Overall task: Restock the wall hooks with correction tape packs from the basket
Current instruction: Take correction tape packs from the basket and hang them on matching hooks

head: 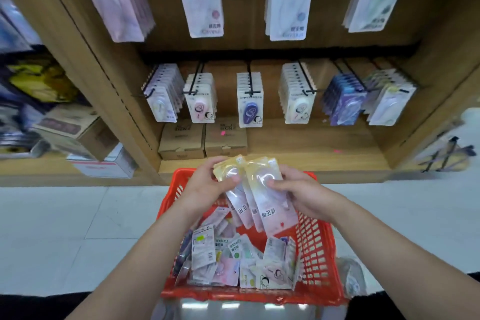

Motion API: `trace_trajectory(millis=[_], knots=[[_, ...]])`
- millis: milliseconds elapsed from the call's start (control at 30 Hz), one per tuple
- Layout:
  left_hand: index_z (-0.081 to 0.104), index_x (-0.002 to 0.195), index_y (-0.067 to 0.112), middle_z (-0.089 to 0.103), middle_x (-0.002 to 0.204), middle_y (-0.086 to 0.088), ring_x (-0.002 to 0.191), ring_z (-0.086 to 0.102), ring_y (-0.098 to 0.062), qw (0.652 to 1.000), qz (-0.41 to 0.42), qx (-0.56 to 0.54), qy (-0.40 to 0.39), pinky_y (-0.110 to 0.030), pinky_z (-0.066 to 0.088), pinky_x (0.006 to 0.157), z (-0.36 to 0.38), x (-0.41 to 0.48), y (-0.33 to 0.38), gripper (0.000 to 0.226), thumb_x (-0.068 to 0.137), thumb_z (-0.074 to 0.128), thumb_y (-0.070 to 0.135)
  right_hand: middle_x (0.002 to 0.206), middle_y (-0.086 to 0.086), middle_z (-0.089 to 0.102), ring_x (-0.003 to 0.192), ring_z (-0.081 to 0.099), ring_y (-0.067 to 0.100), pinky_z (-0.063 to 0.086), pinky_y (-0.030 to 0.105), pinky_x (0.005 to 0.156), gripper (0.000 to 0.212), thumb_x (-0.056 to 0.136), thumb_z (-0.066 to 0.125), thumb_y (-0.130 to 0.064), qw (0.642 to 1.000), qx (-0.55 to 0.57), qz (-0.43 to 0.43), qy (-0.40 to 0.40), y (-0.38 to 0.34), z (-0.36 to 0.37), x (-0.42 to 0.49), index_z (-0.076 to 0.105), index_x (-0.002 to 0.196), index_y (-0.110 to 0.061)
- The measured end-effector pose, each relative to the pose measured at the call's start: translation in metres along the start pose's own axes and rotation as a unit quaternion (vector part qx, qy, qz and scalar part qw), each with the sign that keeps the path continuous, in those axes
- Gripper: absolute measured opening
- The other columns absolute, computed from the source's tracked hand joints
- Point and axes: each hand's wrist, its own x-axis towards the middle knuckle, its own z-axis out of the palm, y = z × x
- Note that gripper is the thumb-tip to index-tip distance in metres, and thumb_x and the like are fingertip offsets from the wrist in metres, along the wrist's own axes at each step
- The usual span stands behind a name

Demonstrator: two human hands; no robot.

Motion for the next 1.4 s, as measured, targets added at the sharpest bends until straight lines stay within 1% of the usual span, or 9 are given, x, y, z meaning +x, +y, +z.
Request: trace_trajectory(millis=[100, 233, 400, 600, 800, 967, 1167, 1267, 1400], knots=[[0.057, 0.133, 0.028, 0.073, 0.116, -0.001, 0.103, 0.073, -0.020, 1.000, 0.009, -0.014, -0.013, -0.041, 0.058, 0.096, 0.009, -0.016, 0.020, 0.051, 0.088, 0.080, 0.027, 0.129, 0.012, 0.070, 0.119, 0.068, 0.033, 0.052, 0.053, 0.105, 0.051, 0.089, 0.077, -0.022, 0.999, -0.034, -0.037, 0.005, -0.016, 0.000, -0.021, 0.060, 0.137, -0.014], [0.059, 0.124, 0.046, 0.071, 0.119, -0.001, 0.107, 0.072, -0.021, 1.000, 0.000, -0.019, -0.016, -0.048, 0.056, 0.100, 0.025, -0.028, 0.039, 0.037, 0.090, 0.075, 0.044, 0.126, 0.011, 0.072, 0.115, 0.070, 0.034, 0.054, 0.051, 0.100, 0.048, 0.087, 0.077, -0.030, 0.995, -0.067, -0.072, 0.013, -0.030, -0.003, -0.045, 0.065, 0.132, -0.017], [0.061, 0.124, 0.037, 0.067, 0.120, 0.011, 0.105, 0.067, -0.006, 0.997, 0.001, -0.071, -0.025, -0.029, 0.051, 0.083, 0.039, -0.037, 0.072, 0.063, 0.071, 0.070, 0.070, 0.115, 0.009, 0.077, 0.108, 0.072, 0.027, 0.057, 0.037, 0.090, 0.046, 0.079, 0.080, -0.030, 0.986, -0.089, -0.119, 0.070, -0.041, -0.006, -0.059, 0.072, 0.121, -0.013], [0.057, 0.131, 0.029, 0.070, 0.118, 0.001, 0.105, 0.070, -0.016, 0.999, -0.022, -0.021, -0.038, -0.039, 0.055, 0.099, 0.056, -0.028, 0.092, 0.090, 0.049, 0.090, 0.052, 0.104, 0.002, 0.079, 0.100, 0.074, 0.020, 0.058, 0.031, 0.084, 0.029, 0.079, 0.089, -0.022, 0.973, -0.127, -0.160, 0.110, -0.051, -0.011, -0.067, 0.078, 0.106, -0.018], [0.065, 0.118, 0.029, 0.074, 0.112, -0.004, 0.096, 0.074, -0.022, 0.997, -0.024, -0.078, 0.014, -0.044, 0.061, 0.091, 0.065, -0.014, 0.103, 0.073, 0.051, 0.089, 0.043, 0.105, -0.006, 0.077, 0.092, 0.075, 0.012, 0.060, 0.033, 0.080, 0.066, 0.056, 0.088, -0.053, 0.969, -0.110, -0.147, 0.165, -0.046, -0.016, -0.067, 0.070, 0.116, -0.032], [0.061, 0.119, 0.026, 0.072, 0.114, -0.006, 0.096, 0.075, -0.022, 0.991, -0.016, -0.127, 0.049, -0.044, 0.062, 0.085, 0.078, -0.009, 0.104, 0.075, 0.052, 0.093, 0.040, 0.105, 0.001, 0.079, 0.091, 0.077, 0.019, 0.061, 0.035, 0.074, 0.069, 0.060, 0.091, -0.041, 0.984, -0.032, -0.052, 0.165, -0.040, -0.025, -0.065, 0.064, 0.122, -0.022], [0.058, 0.122, 0.015, 0.072, 0.110, -0.007, 0.089, 0.074, -0.018, 0.983, -0.024, -0.169, 0.065, -0.038, 0.062, 0.077, 0.091, -0.007, 0.101, 0.056, 0.076, 0.089, 0.024, 0.111, 0.006, 0.076, 0.090, 0.078, 0.023, 0.060, 0.036, 0.072, 0.061, 0.071, 0.093, -0.012, 0.959, 0.087, -0.097, 0.251, -0.041, -0.037, -0.061, 0.062, 0.123, -0.018], [0.061, 0.122, 0.018, 0.075, 0.109, -0.005, 0.087, 0.076, -0.019, 0.991, -0.037, -0.123, 0.023, -0.036, 0.060, 0.074, 0.090, -0.004, 0.098, 0.083, 0.049, 0.094, 0.042, 0.111, 0.006, 0.074, 0.085, 0.078, 0.025, 0.059, 0.033, 0.061, 0.062, 0.072, 0.090, -0.007, 0.937, 0.136, -0.132, 0.293, -0.046, -0.042, -0.064, 0.060, 0.124, -0.021], [0.066, 0.120, 0.020, 0.076, 0.114, -0.007, 0.097, 0.075, -0.023, 0.994, -0.045, -0.028, -0.099, -0.042, 0.062, 0.086, 0.095, -0.008, 0.099, 0.078, 0.049, 0.092, 0.041, 0.118, 0.005, 0.072, 0.101, 0.074, 0.020, 0.062, 0.041, 0.080, 0.069, 0.066, 0.095, -0.012, 0.907, 0.144, -0.179, 0.353, -0.055, -0.049, -0.063, 0.061, 0.126, -0.019]])
